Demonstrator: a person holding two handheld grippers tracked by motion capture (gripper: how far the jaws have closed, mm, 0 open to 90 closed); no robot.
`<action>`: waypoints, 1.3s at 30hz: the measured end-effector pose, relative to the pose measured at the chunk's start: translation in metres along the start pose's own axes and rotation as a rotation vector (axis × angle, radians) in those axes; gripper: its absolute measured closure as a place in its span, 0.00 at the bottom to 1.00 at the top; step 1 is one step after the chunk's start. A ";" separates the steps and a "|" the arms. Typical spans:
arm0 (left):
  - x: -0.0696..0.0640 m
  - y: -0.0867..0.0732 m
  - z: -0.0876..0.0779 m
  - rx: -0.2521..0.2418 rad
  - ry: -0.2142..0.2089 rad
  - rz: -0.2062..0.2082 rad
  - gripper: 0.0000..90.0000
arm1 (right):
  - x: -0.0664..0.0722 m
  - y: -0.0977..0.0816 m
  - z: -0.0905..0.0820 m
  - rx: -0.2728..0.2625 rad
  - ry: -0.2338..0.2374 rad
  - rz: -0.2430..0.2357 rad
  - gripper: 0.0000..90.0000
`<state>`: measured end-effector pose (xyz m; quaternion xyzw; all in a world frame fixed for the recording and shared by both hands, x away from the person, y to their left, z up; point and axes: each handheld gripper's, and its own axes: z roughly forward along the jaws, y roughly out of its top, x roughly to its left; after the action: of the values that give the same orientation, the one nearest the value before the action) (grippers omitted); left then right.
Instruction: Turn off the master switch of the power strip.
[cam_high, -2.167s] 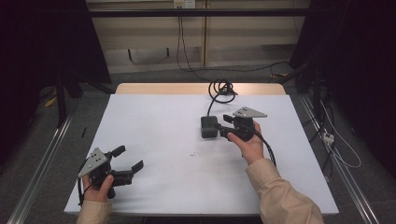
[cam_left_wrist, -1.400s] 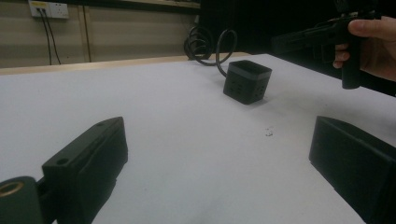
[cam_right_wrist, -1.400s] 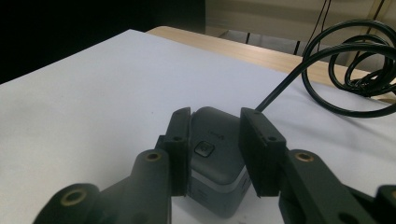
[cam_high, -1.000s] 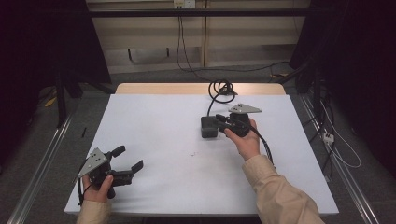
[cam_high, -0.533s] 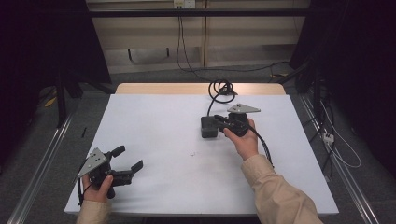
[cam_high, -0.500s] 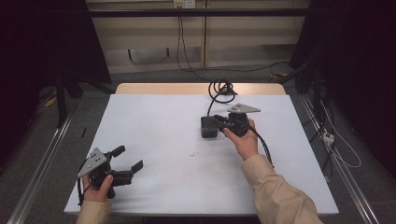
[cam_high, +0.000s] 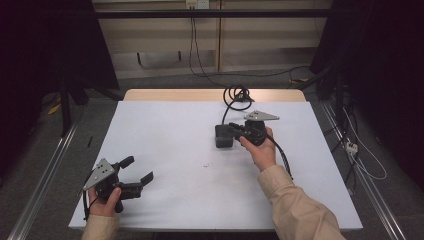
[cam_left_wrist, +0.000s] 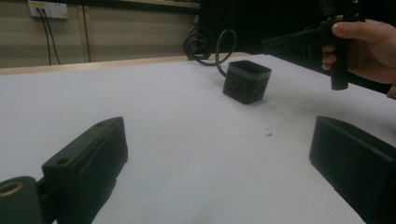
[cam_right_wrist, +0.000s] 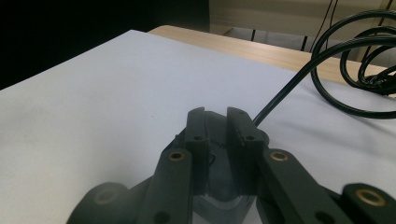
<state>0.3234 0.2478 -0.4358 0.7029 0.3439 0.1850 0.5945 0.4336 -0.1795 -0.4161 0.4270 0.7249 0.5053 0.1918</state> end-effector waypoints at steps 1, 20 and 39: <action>0.000 0.000 0.000 0.000 0.000 0.001 0.05 | 0.000 0.000 0.000 -0.001 -0.001 -0.001 0.89; 0.000 0.000 0.000 -0.002 0.002 -0.002 0.05 | 0.001 0.001 0.005 0.009 0.000 -0.015 0.89; 0.000 0.000 0.000 -0.001 0.003 0.000 0.05 | 0.003 0.000 0.011 0.020 0.009 -0.030 0.92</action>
<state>0.3233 0.2485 -0.4358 0.7024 0.3448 0.1861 0.5943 0.4393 -0.1707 -0.4205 0.4155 0.7372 0.4971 0.1919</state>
